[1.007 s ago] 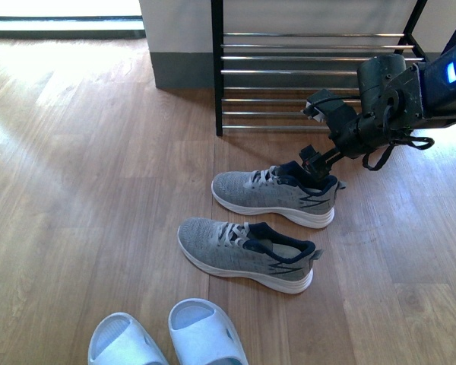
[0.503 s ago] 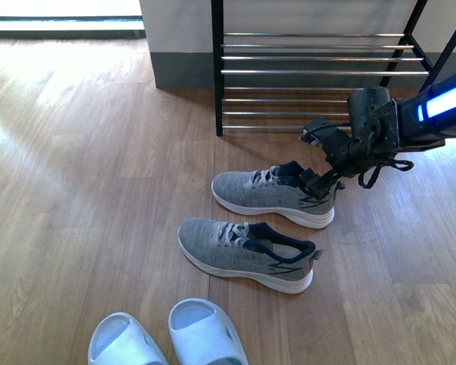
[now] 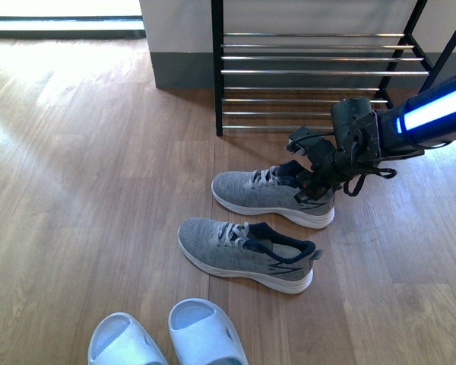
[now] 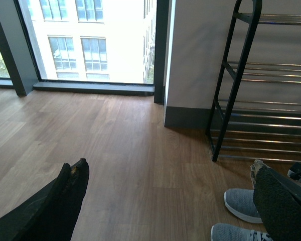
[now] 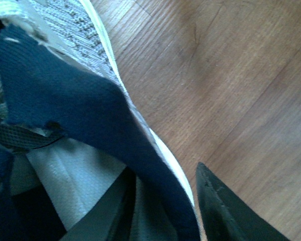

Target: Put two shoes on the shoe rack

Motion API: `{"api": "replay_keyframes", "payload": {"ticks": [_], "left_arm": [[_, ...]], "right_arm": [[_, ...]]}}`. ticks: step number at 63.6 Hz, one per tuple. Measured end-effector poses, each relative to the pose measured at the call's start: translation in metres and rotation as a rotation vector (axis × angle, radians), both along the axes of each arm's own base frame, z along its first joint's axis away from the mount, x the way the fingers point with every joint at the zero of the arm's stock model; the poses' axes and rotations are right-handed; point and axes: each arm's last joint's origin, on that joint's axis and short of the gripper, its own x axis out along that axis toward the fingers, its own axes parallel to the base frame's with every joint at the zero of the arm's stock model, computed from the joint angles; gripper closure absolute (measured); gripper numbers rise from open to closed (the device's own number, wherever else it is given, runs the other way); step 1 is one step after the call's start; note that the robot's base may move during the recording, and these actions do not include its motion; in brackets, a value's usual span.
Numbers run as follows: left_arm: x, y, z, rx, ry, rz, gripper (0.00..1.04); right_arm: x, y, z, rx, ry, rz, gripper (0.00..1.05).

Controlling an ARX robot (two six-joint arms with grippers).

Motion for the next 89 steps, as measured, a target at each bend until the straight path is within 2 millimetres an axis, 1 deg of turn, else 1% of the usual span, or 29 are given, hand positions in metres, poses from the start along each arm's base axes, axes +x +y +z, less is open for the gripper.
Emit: {"api": "replay_keyframes", "payload": {"ticks": [6, 11, 14, 21, 24, 28, 30, 33, 37, 38, 42, 43, 44, 47, 50, 53, 57, 60, 65, 71, 78, 83, 89], "left_arm": [[0.0, 0.0, 0.0, 0.0, 0.0, 0.0, 0.09], [0.0, 0.0, 0.0, 0.0, 0.0, 0.0, 0.09], [0.0, 0.0, 0.0, 0.0, 0.0, 0.0, 0.09], [0.0, 0.0, 0.0, 0.0, 0.0, 0.0, 0.09], [0.0, 0.0, 0.0, 0.0, 0.0, 0.0, 0.09], [0.0, 0.0, 0.0, 0.0, 0.0, 0.0, 0.09], [0.0, 0.0, 0.0, 0.0, 0.0, 0.0, 0.09], [0.0, 0.0, 0.0, 0.0, 0.0, 0.0, 0.09], [0.0, 0.0, 0.0, 0.0, 0.0, 0.0, 0.09], [0.0, 0.0, 0.0, 0.0, 0.0, 0.0, 0.09], [0.0, 0.0, 0.0, 0.0, 0.0, 0.0, 0.09], [0.0, 0.0, 0.0, 0.0, 0.0, 0.0, 0.09], [0.0, 0.0, 0.0, 0.0, 0.0, 0.0, 0.09], [0.0, 0.0, 0.0, 0.0, 0.0, 0.0, 0.09], [0.0, 0.0, 0.0, 0.0, 0.0, 0.0, 0.09], [0.0, 0.0, 0.0, 0.0, 0.0, 0.0, 0.09], [0.0, 0.0, 0.0, 0.0, 0.0, 0.0, 0.09], [0.0, 0.0, 0.0, 0.0, 0.0, 0.0, 0.09], [0.0, 0.0, 0.0, 0.0, 0.0, 0.0, 0.09], [0.0, 0.0, 0.0, 0.0, 0.0, 0.0, 0.09], [0.0, 0.0, 0.0, 0.0, 0.0, 0.0, 0.09], [0.0, 0.0, 0.0, 0.0, 0.0, 0.0, 0.09], [0.0, 0.0, 0.0, 0.0, 0.0, 0.0, 0.09]], "right_arm": [[-0.004, 0.001, -0.002, 0.007, 0.018, 0.003, 0.88], [-0.007, 0.001, 0.001, 0.027, 0.024, -0.002, 0.97], [-0.011, 0.001, 0.0, 0.039, 0.032, -0.005, 1.0], [-0.02, 0.004, 0.005, 0.079, 0.029, -0.024, 1.0], [-0.026, 0.004, 0.007, 0.102, 0.031, -0.05, 1.0], [-0.042, 0.004, 0.015, 0.144, 0.025, -0.111, 1.0], [-0.053, 0.002, 0.025, 0.176, 0.012, -0.157, 1.0], [-0.062, 0.0, 0.036, 0.201, -0.008, -0.198, 1.0], [-0.076, -0.008, 0.057, 0.241, -0.047, -0.259, 1.0], [-0.083, -0.013, 0.07, 0.268, -0.066, -0.3, 1.0], [-0.102, -0.03, 0.104, 0.328, -0.125, -0.408, 1.0], [-0.11, -0.038, 0.117, 0.349, -0.148, -0.453, 1.0], [-0.115, -0.043, 0.125, 0.368, -0.16, -0.486, 1.0], [-0.127, -0.055, 0.141, 0.386, -0.191, -0.541, 1.0], [-0.142, -0.069, 0.159, 0.411, -0.218, -0.611, 1.0], [-0.156, -0.081, 0.173, 0.426, -0.239, -0.669, 1.0], [-0.184, -0.104, 0.198, 0.452, -0.275, -0.767, 1.0], [-0.21, -0.122, 0.221, 0.481, -0.322, -0.834, 1.0], [-0.234, -0.139, 0.248, 0.534, -0.378, -0.88, 1.0], [-0.256, -0.15, 0.271, 0.588, -0.437, -0.898, 1.0], [-0.279, -0.158, 0.287, 0.637, -0.477, -0.906, 1.0], [-0.294, -0.161, 0.291, 0.655, -0.486, -0.907, 1.0], [-0.308, -0.16, 0.291, 0.681, -0.483, -0.892, 1.0]]}}
